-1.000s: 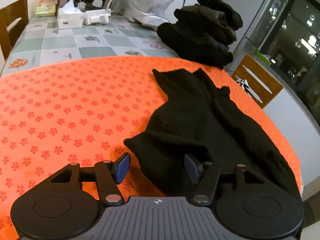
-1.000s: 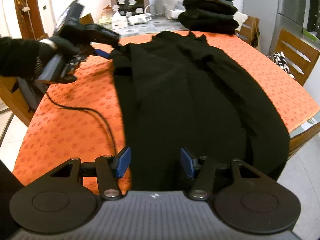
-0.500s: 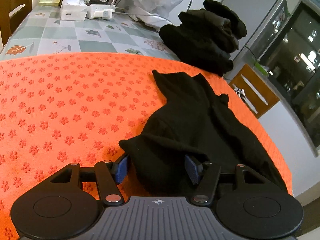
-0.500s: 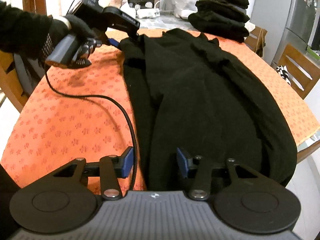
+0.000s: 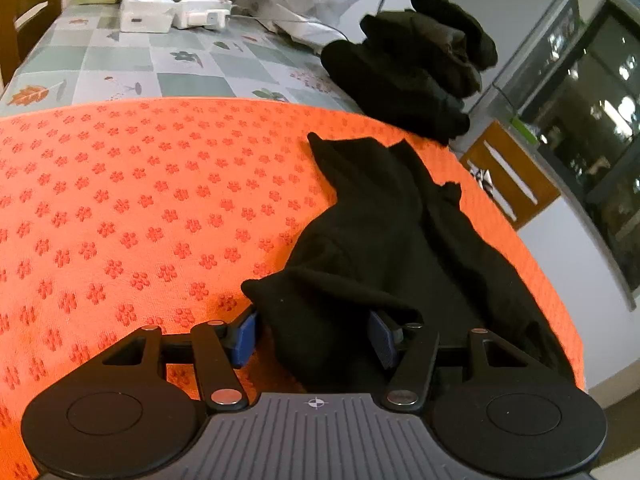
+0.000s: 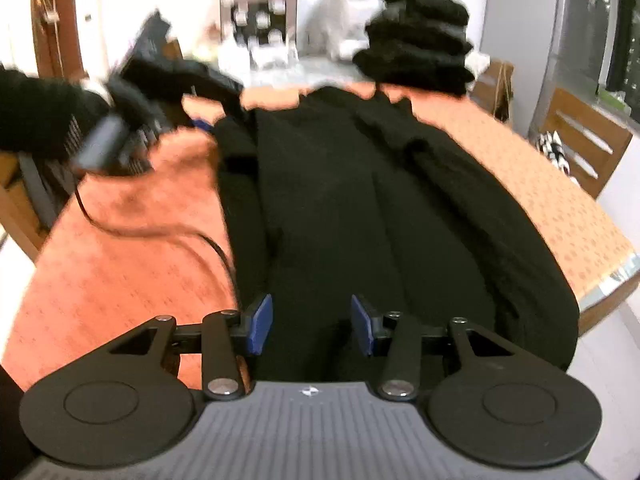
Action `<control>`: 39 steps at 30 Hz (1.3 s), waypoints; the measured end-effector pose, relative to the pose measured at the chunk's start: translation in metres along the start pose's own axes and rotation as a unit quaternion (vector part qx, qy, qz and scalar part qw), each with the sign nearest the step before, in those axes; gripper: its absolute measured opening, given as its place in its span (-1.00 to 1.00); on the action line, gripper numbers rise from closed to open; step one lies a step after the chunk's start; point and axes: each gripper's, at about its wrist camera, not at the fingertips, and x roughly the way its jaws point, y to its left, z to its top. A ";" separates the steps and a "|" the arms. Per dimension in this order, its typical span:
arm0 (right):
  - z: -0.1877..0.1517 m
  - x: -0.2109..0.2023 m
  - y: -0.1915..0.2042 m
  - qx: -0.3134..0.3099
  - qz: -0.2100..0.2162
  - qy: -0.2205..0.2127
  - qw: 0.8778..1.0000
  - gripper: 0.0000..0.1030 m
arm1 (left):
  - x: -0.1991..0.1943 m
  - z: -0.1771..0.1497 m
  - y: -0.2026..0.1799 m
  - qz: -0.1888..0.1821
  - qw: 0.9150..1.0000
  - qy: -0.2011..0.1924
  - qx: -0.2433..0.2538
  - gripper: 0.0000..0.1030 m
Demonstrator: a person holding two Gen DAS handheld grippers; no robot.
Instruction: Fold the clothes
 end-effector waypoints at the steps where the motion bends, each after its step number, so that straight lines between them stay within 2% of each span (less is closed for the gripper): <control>1: -0.001 0.004 0.000 -0.007 -0.004 0.011 1.000 -0.03 | -0.001 0.002 -0.001 0.002 1.000 0.004 0.010 0.17; 7: -0.002 0.008 0.015 -0.052 0.006 0.017 0.998 -0.02 | -0.028 0.016 0.001 0.024 0.998 0.021 0.062 0.17; 11: -0.004 0.011 0.029 -0.082 0.022 0.020 0.996 -0.02 | -0.044 0.021 0.012 0.031 0.997 0.021 0.067 0.18; 13: -0.007 0.015 0.036 -0.099 0.015 0.013 0.995 -0.04 | -0.046 0.021 0.016 0.033 0.998 0.022 0.058 0.18; 14: -0.008 0.015 0.037 -0.105 0.012 0.007 0.994 -0.09 | -0.045 0.019 0.017 0.032 0.998 0.022 0.050 0.18; 15: -0.007 0.016 0.036 -0.101 0.011 0.006 0.995 -0.50 | -0.044 0.018 0.018 0.027 0.999 0.022 0.041 0.18; 17: -0.006 0.015 0.030 -0.082 0.013 0.003 0.997 -0.77 | -0.038 0.013 0.019 0.020 0.999 0.025 0.023 0.18; 20: -0.004 0.012 0.017 -0.042 0.020 -0.001 0.999 -0.82 | -0.026 0.006 0.018 0.012 1.000 0.023 -0.004 0.17; 22: -0.004 0.009 0.014 -0.036 0.025 -0.004 0.999 -0.82 | -0.020 0.003 0.016 0.006 1.000 0.017 -0.019 -0.02; 24: -0.002 0.008 0.013 -0.031 0.028 -0.004 0.999 -0.83 | -0.015 0.001 0.014 0.002 0.999 0.013 -0.030 -0.65; 26: 0.000 0.007 0.010 -0.023 0.031 -0.003 0.999 -0.83 | -0.015 0.002 0.011 0.002 0.999 0.001 -0.032 -0.85; 32: 0.011 -0.004 -0.006 0.029 0.049 -0.007 0.998 -0.83 | -0.029 0.014 -0.012 0.015 0.999 -0.040 -0.025 -0.89; 39: 0.025 -0.021 -0.056 0.155 0.077 -0.023 0.985 -0.83 | -0.023 0.042 -0.068 0.024 0.997 -0.059 0.054 -0.89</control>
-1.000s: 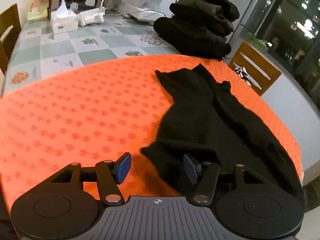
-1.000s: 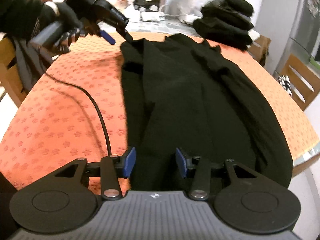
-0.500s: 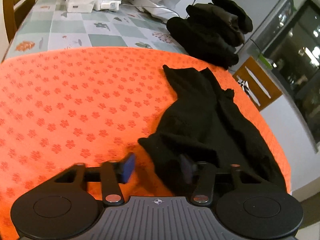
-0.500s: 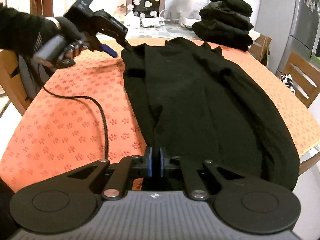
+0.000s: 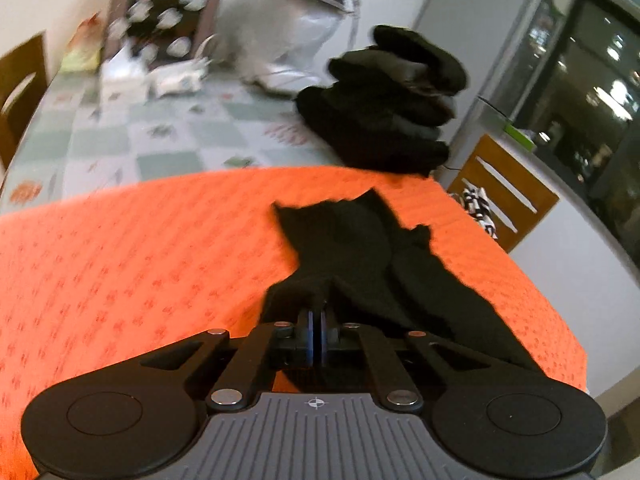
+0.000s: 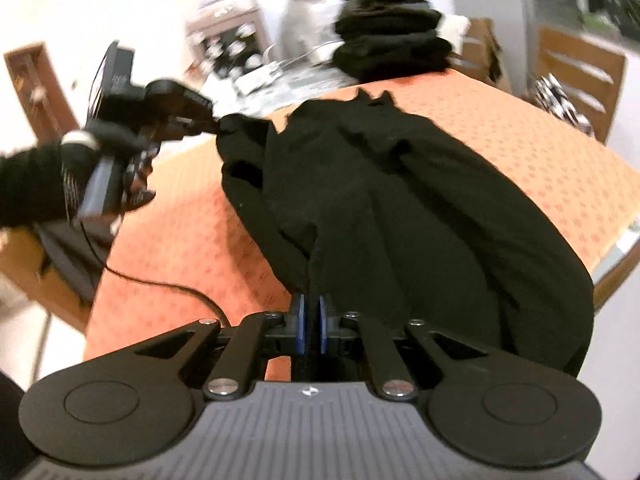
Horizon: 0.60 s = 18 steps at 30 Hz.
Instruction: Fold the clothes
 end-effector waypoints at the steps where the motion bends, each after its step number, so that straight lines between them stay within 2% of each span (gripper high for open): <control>1: 0.003 -0.002 -0.008 0.016 0.002 -0.002 1.000 -0.83 | 0.004 0.005 -0.008 -0.001 1.000 -0.002 0.010 -0.89; 7: 0.019 -0.002 -0.054 0.084 0.009 0.002 0.996 -0.83 | 0.045 0.026 -0.062 -0.001 0.999 0.010 0.050 -0.89; 13: 0.027 0.014 -0.107 0.123 0.013 0.023 0.992 -0.83 | 0.104 0.026 -0.106 0.009 0.997 0.037 0.068 -0.88; 18: 0.027 0.031 -0.146 0.148 0.037 0.063 0.986 -0.83 | 0.154 0.013 -0.130 0.052 0.993 0.069 0.086 -0.86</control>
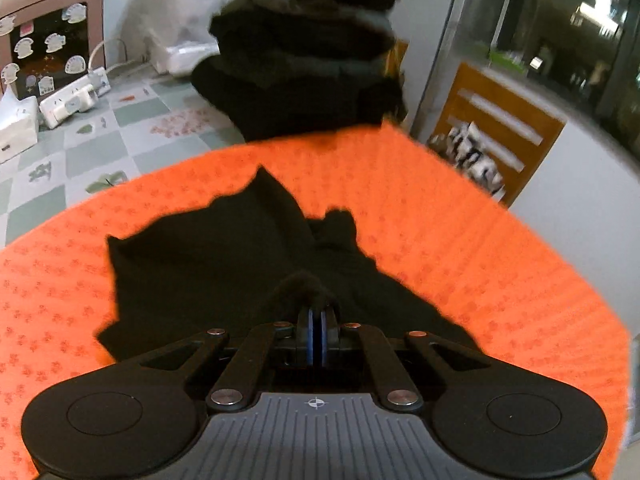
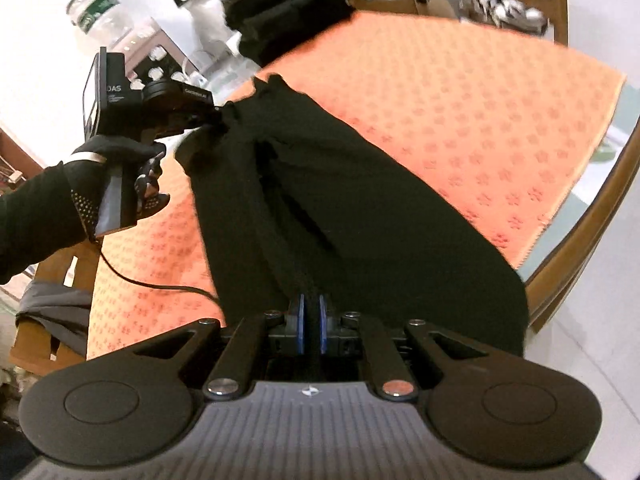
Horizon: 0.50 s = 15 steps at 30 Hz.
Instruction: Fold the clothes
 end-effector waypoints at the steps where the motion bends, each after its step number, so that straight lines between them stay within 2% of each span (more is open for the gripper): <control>1: 0.002 0.004 -0.006 0.005 0.005 0.008 1.000 -0.83 | 0.007 -0.001 -0.002 0.008 1.000 0.004 0.000 -0.85; 4: 0.005 0.013 -0.018 0.006 0.020 0.027 0.999 -0.85 | 0.017 -0.004 -0.008 0.020 1.000 -0.001 0.004 -0.78; 5: 0.007 0.015 -0.021 0.005 0.029 0.032 0.999 -0.85 | 0.016 -0.003 -0.009 0.017 1.000 -0.003 0.009 -0.69; 6: 0.008 0.015 -0.022 -0.003 0.035 0.036 0.999 -0.85 | 0.012 -0.002 -0.009 0.009 1.000 -0.006 0.013 -0.43; 7: 0.010 0.015 -0.023 -0.012 0.041 0.039 0.998 -0.82 | 0.008 -0.001 -0.009 0.003 1.000 -0.007 0.015 -0.33; 9: 0.014 0.012 -0.024 -0.026 0.053 0.045 0.997 -0.70 | -0.008 -0.001 -0.008 -0.009 1.000 -0.024 0.016 0.08; 11: 0.015 0.003 -0.020 -0.045 0.056 0.041 0.997 -0.61 | -0.034 -0.002 -0.007 -0.028 0.998 -0.044 0.018 0.26; 13: 0.013 -0.009 -0.015 -0.066 0.052 0.030 0.996 -0.39 | -0.058 -0.004 -0.007 -0.046 0.997 -0.055 0.025 0.32; 15: 0.010 -0.021 -0.011 -0.083 0.044 0.021 0.995 -0.27 | -0.084 -0.010 -0.007 -0.060 0.996 -0.064 0.034 0.38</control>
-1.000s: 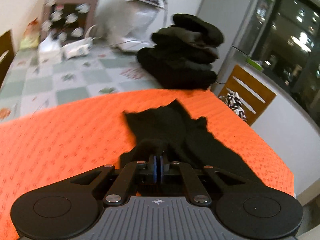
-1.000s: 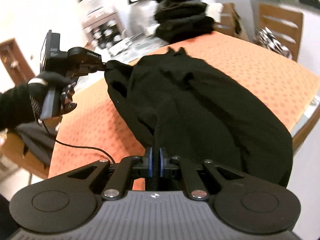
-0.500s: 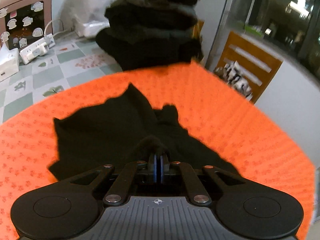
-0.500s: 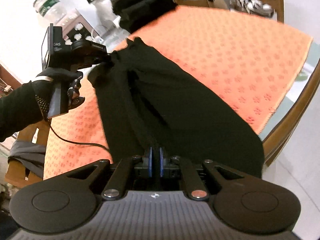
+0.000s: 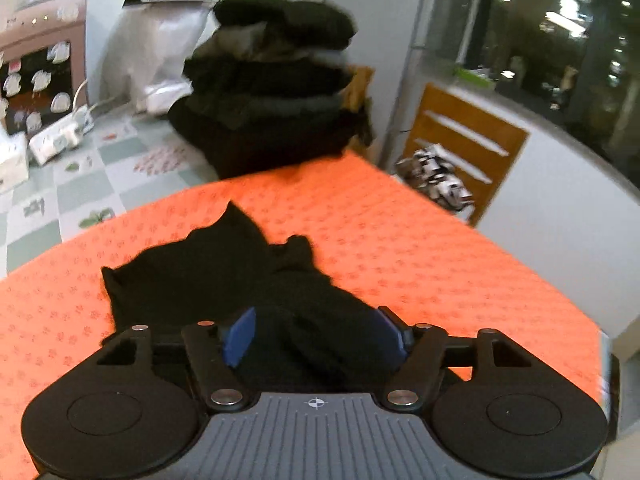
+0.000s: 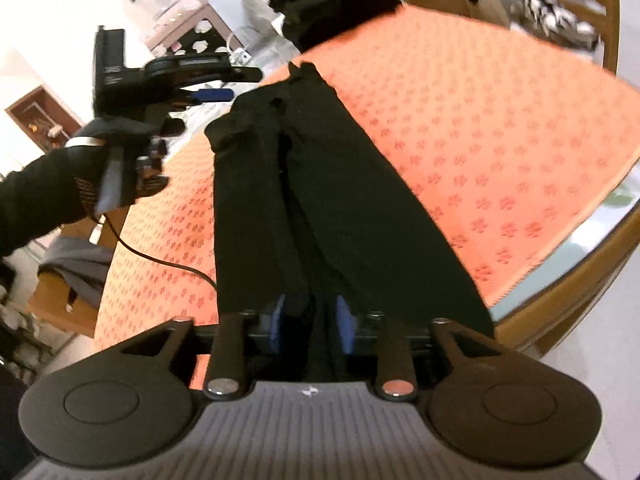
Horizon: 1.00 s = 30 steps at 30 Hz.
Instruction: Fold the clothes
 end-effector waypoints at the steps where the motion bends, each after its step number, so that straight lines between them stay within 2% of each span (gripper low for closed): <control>1: -0.002 -0.005 0.002 -0.004 -0.006 -0.001 1.000 -0.26 | -0.013 -0.001 -0.001 -0.007 1.000 -0.005 0.003 0.41; 4: -0.013 -0.021 0.011 -0.014 -0.028 -0.015 0.999 -0.26 | -0.046 -0.009 -0.003 -0.020 1.000 -0.014 -0.002 0.55; 9: -0.041 -0.046 0.028 -0.014 -0.060 -0.044 0.997 -0.26 | -0.098 -0.029 0.005 -0.039 0.999 -0.008 -0.028 0.56; 14: -0.083 -0.062 0.046 -0.003 -0.081 -0.061 0.995 -0.26 | -0.144 -0.047 0.016 -0.036 0.999 -0.007 -0.031 0.57; 17: -0.105 -0.062 0.056 0.000 -0.078 -0.062 0.995 -0.25 | -0.168 -0.057 0.026 -0.032 0.999 -0.004 -0.038 0.59; 19: -0.117 -0.060 0.062 -0.002 -0.079 -0.059 0.995 -0.16 | -0.180 -0.064 0.032 -0.030 0.999 -0.001 -0.043 0.61; 25: -0.137 -0.035 0.071 -0.022 -0.073 -0.041 0.996 -0.15 | -0.199 -0.079 0.040 -0.030 0.998 0.007 -0.059 0.63; 26: -0.139 -0.028 0.072 -0.030 -0.075 -0.035 0.996 -0.18 | -0.201 -0.081 0.039 -0.031 0.998 0.009 -0.058 0.63; 27: -0.141 -0.023 0.073 -0.040 -0.078 -0.025 0.996 -0.35 | -0.202 -0.083 0.038 -0.033 0.998 0.010 -0.058 0.63; 28: -0.142 -0.019 0.076 -0.059 -0.087 -0.019 0.994 -0.77 | -0.202 -0.085 0.036 -0.035 0.998 0.011 -0.056 0.63; 29: -0.142 -0.019 0.080 -0.081 -0.099 -0.018 0.992 -0.89 | -0.202 -0.086 0.034 -0.038 0.998 0.012 -0.054 0.63; 30: -0.142 -0.020 0.085 -0.099 -0.109 -0.019 0.989 -0.89 | -0.202 -0.087 0.031 -0.041 0.998 0.013 -0.051 0.63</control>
